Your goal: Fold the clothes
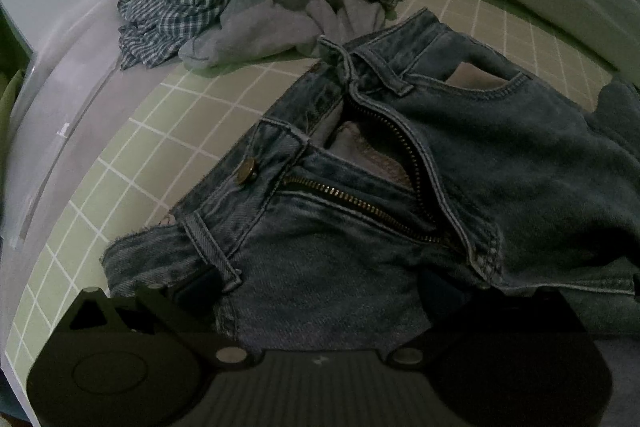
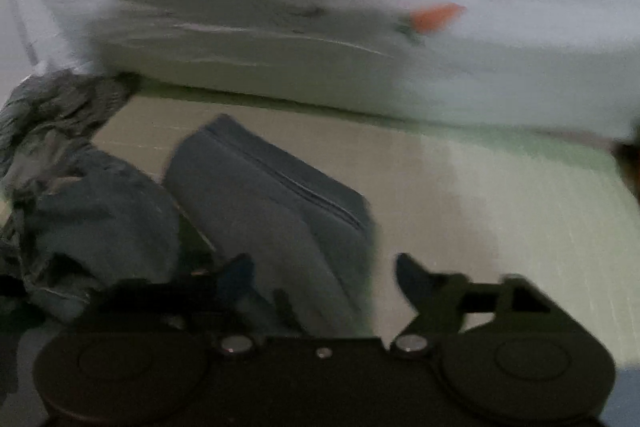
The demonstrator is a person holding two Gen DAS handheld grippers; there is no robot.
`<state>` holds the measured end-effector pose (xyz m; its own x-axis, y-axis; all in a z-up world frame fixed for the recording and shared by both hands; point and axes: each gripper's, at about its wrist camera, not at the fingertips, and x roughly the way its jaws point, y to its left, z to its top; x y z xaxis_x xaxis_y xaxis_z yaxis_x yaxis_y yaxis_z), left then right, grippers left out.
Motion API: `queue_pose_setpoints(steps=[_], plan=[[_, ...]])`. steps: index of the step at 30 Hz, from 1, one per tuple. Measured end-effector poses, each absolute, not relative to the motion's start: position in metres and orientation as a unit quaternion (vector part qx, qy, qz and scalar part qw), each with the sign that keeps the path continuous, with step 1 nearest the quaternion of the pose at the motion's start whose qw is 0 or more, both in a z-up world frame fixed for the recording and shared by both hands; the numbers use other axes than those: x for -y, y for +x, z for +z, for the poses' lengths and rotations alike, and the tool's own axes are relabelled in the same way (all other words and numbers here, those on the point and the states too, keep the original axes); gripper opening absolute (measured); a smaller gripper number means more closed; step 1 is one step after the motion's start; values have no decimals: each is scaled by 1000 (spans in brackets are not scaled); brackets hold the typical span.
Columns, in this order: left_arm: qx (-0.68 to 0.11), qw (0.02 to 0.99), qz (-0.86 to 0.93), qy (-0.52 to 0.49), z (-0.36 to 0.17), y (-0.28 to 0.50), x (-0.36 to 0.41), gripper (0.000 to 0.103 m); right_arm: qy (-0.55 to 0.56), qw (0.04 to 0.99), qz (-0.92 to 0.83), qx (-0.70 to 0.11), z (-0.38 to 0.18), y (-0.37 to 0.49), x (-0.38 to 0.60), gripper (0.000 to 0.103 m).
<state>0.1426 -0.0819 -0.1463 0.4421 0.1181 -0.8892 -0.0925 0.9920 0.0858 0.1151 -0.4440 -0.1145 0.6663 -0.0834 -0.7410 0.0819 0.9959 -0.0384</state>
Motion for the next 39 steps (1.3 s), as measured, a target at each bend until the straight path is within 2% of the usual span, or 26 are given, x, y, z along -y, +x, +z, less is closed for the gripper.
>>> queue_pose_setpoints(steps=[3,5,6,8,9,14,15,17,19,20,21,22,23,25,29,30,31,32,39], plan=[[-526,848,61,12,-146,142,82,103,-34,898,-16,-438,-131,146,431,82],[-526,848,60,12,-146,142,81,103,-57,887,3,-459,-142,166,422,70],[-526,848,60,12,-146,142,81,103,-68,880,13,-469,-148,177,417,53],[-527,848,59,12,-146,142,81,103,-74,884,24,-461,-146,183,419,28],[-527,848,59,12,-146,142,81,103,-66,890,28,-450,-140,183,425,9],[-528,847,55,12,-146,142,81,103,25,945,-117,-303,-56,136,501,8],[-528,847,54,12,-147,142,81,103,75,948,-143,-274,-43,120,522,9],[-528,848,48,13,-147,141,84,103,169,937,-198,-234,-33,87,556,21],[-527,848,50,15,-147,141,86,103,165,913,-266,-262,-58,75,569,66],[-527,848,51,16,-147,141,87,103,163,890,-297,-304,-79,73,575,68],[-528,848,50,16,-148,142,87,103,180,864,-317,-348,-97,71,584,52],[-530,846,47,16,-148,143,86,103,204,844,-329,-372,-110,66,589,44],[-532,845,45,17,-148,143,86,103,233,831,-334,-378,-118,57,592,47],[-534,844,46,17,-148,144,86,103,243,831,-329,-377,-123,48,589,59],[-542,839,49,16,-148,148,86,103,187,851,-315,-377,-118,56,583,62],[-546,836,47,16,-147,150,86,103,177,854,-313,-375,-116,59,584,71],[-550,834,45,16,-147,151,85,103,177,855,-315,-371,-115,62,588,85],[-554,831,44,17,-147,153,85,103,186,854,-320,-367,-116,64,596,89],[-554,831,51,14,-147,151,87,103,275,819,-363,-349,-135,75,659,90]])
